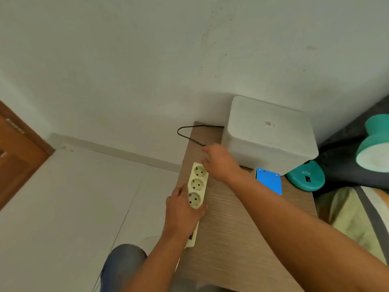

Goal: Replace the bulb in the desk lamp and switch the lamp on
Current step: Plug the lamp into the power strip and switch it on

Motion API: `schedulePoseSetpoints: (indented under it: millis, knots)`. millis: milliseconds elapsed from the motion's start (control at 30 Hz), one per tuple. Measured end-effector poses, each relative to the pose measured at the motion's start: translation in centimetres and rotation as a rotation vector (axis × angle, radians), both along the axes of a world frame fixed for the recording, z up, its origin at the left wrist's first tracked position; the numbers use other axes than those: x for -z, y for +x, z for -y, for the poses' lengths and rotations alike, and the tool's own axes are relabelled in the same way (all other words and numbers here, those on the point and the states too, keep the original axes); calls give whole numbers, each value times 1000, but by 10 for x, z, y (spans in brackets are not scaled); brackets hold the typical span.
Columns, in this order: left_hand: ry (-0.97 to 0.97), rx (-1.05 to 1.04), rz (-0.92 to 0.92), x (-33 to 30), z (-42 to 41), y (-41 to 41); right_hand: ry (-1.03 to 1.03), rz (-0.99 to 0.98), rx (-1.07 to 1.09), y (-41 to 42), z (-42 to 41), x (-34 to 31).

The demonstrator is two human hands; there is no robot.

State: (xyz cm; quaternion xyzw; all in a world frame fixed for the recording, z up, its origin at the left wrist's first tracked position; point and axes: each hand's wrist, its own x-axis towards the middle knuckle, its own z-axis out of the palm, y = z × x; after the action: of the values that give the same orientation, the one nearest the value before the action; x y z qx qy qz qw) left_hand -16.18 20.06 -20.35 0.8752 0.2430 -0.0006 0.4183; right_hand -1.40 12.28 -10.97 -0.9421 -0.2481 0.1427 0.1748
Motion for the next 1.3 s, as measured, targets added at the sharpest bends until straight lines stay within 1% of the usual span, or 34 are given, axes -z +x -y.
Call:
schedulePoseSetpoints:
  millis: [133,333,433,533,633,700,867,933,1100,1200,1300]
  knots:
    - [-68,-21,12,9,-4,-3,-196,9,47,18,-30,27]
    - [-111,-40,68,18,-5,-6,-440,40,47,38,-53,45]
    - [-119,-57,56,20,-4,-8,-512,35,59,44,-57,51]
    - [-112,-57,42,23,-5,-10,-524,39,55,45,-57,57]
    - [-122,-52,28,24,-6,-11,-459,44,86,46,-55,61]
    - [-119,-47,26,25,-6,-11,-383,9,133,48,-53,63]
    - [-128,-56,14,23,-7,-11,-76,-107,244,48,-51,54]
    - [-130,-53,14,22,-9,-11,47,-145,257,45,-49,46]
    - [-126,-51,23,20,-10,-12,325,-375,237,31,-30,33]
    - [-133,-51,13,19,-9,-11,367,-389,166,23,-14,28]
    - [-124,-55,15,17,-7,-11,317,-280,87,18,-2,25]
